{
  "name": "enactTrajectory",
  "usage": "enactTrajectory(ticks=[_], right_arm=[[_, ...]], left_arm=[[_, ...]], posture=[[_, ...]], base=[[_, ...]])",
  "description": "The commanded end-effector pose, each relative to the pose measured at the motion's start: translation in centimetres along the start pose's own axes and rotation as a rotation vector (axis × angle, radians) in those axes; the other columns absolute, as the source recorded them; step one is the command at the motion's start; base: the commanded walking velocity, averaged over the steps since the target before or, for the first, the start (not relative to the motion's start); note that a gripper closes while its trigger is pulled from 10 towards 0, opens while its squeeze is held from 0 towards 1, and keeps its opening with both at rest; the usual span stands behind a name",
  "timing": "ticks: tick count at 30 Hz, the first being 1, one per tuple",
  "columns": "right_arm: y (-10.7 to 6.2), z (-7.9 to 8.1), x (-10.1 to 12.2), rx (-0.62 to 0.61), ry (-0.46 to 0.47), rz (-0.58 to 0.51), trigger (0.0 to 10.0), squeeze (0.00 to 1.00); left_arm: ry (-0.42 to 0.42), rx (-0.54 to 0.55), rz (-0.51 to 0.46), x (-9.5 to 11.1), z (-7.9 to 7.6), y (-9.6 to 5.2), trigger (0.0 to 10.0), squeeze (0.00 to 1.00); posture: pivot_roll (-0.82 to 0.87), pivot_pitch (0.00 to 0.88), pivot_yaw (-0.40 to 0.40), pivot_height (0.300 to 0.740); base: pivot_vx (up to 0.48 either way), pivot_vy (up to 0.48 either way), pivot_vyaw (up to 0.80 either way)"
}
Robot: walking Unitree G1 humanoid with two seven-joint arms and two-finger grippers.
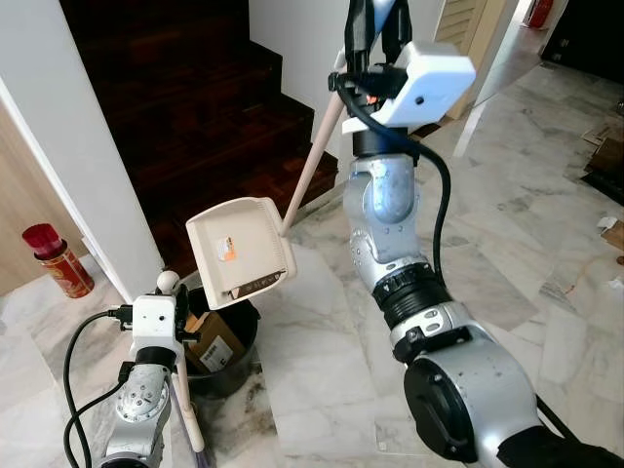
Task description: Sweep floor
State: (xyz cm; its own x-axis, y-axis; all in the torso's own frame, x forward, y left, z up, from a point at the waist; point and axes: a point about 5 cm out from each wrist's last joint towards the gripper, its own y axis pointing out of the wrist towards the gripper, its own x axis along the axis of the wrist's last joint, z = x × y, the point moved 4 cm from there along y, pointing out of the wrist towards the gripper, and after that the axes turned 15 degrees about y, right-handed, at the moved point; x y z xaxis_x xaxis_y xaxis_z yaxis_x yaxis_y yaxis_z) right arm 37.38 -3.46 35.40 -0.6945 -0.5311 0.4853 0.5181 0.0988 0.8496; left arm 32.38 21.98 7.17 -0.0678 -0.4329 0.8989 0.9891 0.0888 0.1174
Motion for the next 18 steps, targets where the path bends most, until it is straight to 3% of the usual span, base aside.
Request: enactTrajectory(ticks=[1, 10, 18], right_arm=[[0.6, 1.4, 1.9, 0.049, 0.029, -0.099, 10.0, 0.00], [-0.8, 4.4, 2.2, 0.140, 0.082, -0.128, 10.0, 0.00], [-2.0, 5.8, 1.7, 0.183, 0.116, -0.099, 10.0, 0.00]], left_arm=[[0.003, -0.003, -0.037, 0.7, -0.1, 0.1, 10.0, 0.00], [0.007, -0.008, -0.041, 0.8, -0.3, 0.1, 10.0, 0.00], [0.009, -0.019, -0.044, 0.8, -0.5, 0.0, 10.0, 0.00]], posture=[[0.08, 0.047, -0.074, 0.740], [0.08, 0.048, -0.073, 0.740], [0.08, 0.044, -0.074, 0.740]], base=[[0.000, 0.000, 0.00], [0.000, 0.000, 0.00], [0.000, 0.000, 0.00]])
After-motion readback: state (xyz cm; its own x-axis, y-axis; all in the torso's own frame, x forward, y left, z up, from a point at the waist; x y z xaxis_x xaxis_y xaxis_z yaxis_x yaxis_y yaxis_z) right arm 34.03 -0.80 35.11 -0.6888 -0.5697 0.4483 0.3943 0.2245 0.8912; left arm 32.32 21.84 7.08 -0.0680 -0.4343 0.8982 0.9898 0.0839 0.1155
